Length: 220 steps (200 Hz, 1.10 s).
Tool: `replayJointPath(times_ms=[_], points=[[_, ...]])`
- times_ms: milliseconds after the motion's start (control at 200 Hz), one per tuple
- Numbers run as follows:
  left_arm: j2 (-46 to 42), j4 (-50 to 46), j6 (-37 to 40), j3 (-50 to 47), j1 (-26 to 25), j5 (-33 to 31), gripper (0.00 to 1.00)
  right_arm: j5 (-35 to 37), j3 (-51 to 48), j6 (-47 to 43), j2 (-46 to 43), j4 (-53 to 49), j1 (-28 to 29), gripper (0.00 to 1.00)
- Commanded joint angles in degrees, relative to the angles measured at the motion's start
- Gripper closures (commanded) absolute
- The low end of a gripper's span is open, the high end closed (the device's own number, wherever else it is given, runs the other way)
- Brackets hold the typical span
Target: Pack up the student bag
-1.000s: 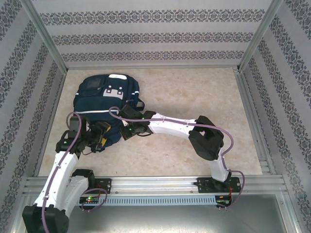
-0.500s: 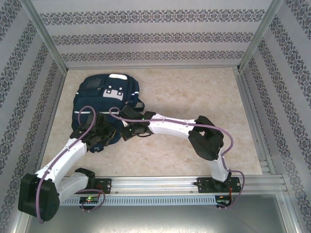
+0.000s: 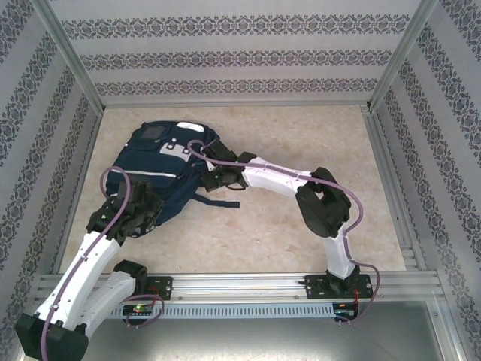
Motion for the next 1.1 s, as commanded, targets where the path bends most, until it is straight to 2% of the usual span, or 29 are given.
replayJointPath(times_ms=[0, 125, 230, 315, 420, 580, 605, 644, 689, 734, 834, 874, 944, 979, 1014, 1054, 1094], points=[[-0.38, -6.50, 5.74, 4.12, 1.84, -4.53, 1.00, 11.88, 3.70, 0.30, 3.07, -4.02, -7.36, 1.00], [1.46, -2.49, 6.42, 3.76, 1.85, 0.30, 1.00, 11.67, 5.73, 1.39, 4.95, -5.37, -9.93, 1.00], [2.34, -1.14, 6.80, 4.14, 1.88, 1.70, 1.00, 12.54, 6.11, 1.71, 5.68, -6.62, -11.21, 1.00], [3.55, 3.54, 6.20, 3.80, 1.55, 6.23, 1.00, 11.52, 4.58, 1.59, 4.38, -6.05, -11.99, 1.00], [6.75, 12.96, 1.92, 1.90, -2.13, 9.74, 1.00, 11.20, 1.38, 0.73, 0.37, -3.83, -12.41, 0.82], [15.96, 24.62, -1.31, 3.53, -12.33, 6.23, 1.00, 14.11, -3.67, -1.46, -7.55, -2.94, -13.10, 0.62], [17.73, 25.42, -1.00, 4.70, -13.59, 5.91, 0.93, 14.71, -4.70, -1.79, -9.17, -2.73, -13.30, 0.58], [20.25, 25.73, 0.02, 6.67, -15.15, 5.66, 0.75, 15.99, -6.52, -2.42, -11.99, -2.38, -13.47, 0.51], [22.81, 24.60, 1.75, 9.43, -16.20, 5.18, 0.48, 17.79, -8.85, -3.13, -15.34, -2.05, -13.70, 0.46], [24.58, 22.04, 3.82, 12.12, -16.78, 3.94, 0.28, 19.73, -11.28, -3.97, -18.87, -1.61, -13.93, 0.41], [25.06, 14.00, 9.74, 17.22, -16.74, -1.52, 0.01, 23.96, -17.46, -5.67, -27.61, 0.06, -14.62, 0.33], [24.32, 10.74, 12.38, 18.86, -16.31, -5.37, 0.00, 24.96, -20.01, -6.11, -31.12, 0.86, -15.26, 0.30], [22.39, 5.86, 18.26, 21.39, -15.03, -12.66, 0.00, 25.86, -24.10, -5.90, -36.90, 1.73, -17.10, 0.16], [21.21, 3.53, 21.40, 22.11, -14.29, -17.31, 0.00, 25.44, -25.96, -5.81, -39.38, 1.91, -18.48, 0.15], [20.22, 1.67, 24.67, 22.52, -13.20, -22.16, 0.00, 23.87, -27.77, -5.84, -41.88, 2.04, -20.12, 0.11], [18.68, 0.64, 28.26, 22.11, -11.67, -27.85, 0.00, 21.60, -29.95, -5.73, -44.59, 2.70, -22.37, 0.03], [17.00, 1.46, 32.86, 20.59, -9.65, -32.15, 0.00, 18.75, -32.54, -6.64, -47.02, 4.37, -24.73, 0.02]])
